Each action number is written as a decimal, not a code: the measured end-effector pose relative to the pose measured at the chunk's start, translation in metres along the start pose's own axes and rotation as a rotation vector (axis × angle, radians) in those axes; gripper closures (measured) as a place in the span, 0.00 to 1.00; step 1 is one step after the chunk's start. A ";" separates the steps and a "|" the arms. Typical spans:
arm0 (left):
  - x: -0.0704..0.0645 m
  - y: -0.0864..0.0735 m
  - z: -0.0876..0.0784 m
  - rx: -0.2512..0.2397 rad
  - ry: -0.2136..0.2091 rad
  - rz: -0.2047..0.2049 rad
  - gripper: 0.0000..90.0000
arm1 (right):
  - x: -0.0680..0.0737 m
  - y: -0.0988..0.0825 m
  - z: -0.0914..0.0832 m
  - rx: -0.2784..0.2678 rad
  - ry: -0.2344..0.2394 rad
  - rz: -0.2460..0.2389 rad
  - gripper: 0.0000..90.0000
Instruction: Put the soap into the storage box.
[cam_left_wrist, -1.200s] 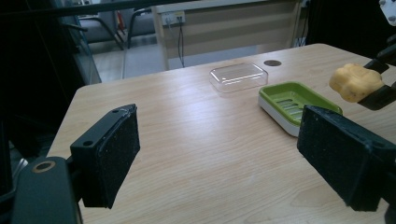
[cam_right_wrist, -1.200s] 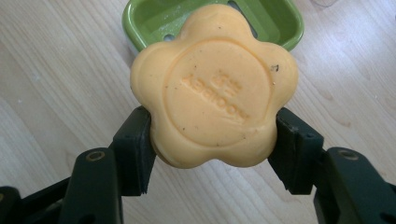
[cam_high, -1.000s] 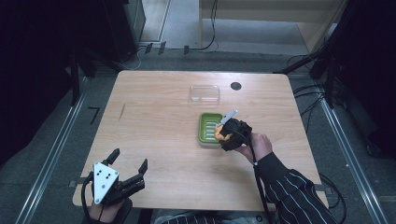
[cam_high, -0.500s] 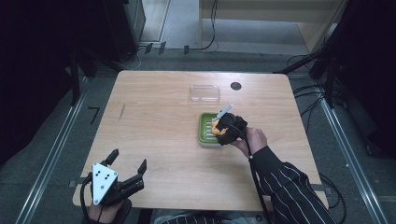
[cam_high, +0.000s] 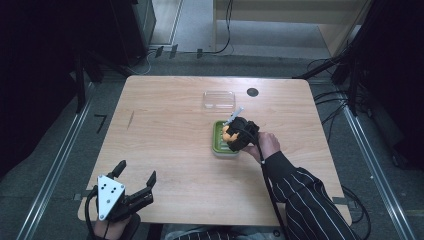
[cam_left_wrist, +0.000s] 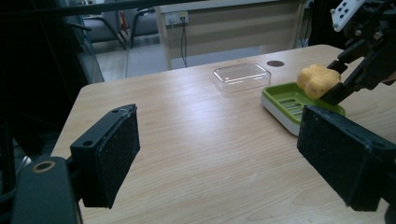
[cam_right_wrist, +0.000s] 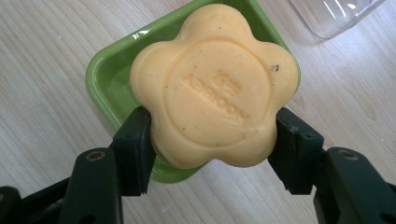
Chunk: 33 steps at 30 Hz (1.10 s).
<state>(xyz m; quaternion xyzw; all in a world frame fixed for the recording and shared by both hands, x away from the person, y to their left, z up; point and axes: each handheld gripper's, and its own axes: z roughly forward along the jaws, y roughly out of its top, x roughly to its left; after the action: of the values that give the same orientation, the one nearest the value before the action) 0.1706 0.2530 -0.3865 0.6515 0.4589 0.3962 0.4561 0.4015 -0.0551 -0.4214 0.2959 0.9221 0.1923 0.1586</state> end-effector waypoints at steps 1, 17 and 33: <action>0.000 0.000 0.000 -0.001 0.001 0.000 0.15 | 0.000 0.001 0.001 0.001 0.002 -0.002 0.44; 0.001 -0.001 -0.002 0.000 0.008 -0.001 0.15 | -0.003 0.014 0.023 0.053 0.032 -0.005 0.44; 0.002 -0.001 -0.003 0.000 0.007 -0.005 0.15 | -0.004 0.021 0.041 0.104 0.047 0.003 0.44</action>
<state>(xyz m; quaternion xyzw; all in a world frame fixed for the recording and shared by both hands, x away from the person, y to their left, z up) 0.1682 0.2557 -0.3865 0.6490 0.4622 0.3972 0.4553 0.4313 -0.0315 -0.4469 0.3006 0.9339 0.1512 0.1209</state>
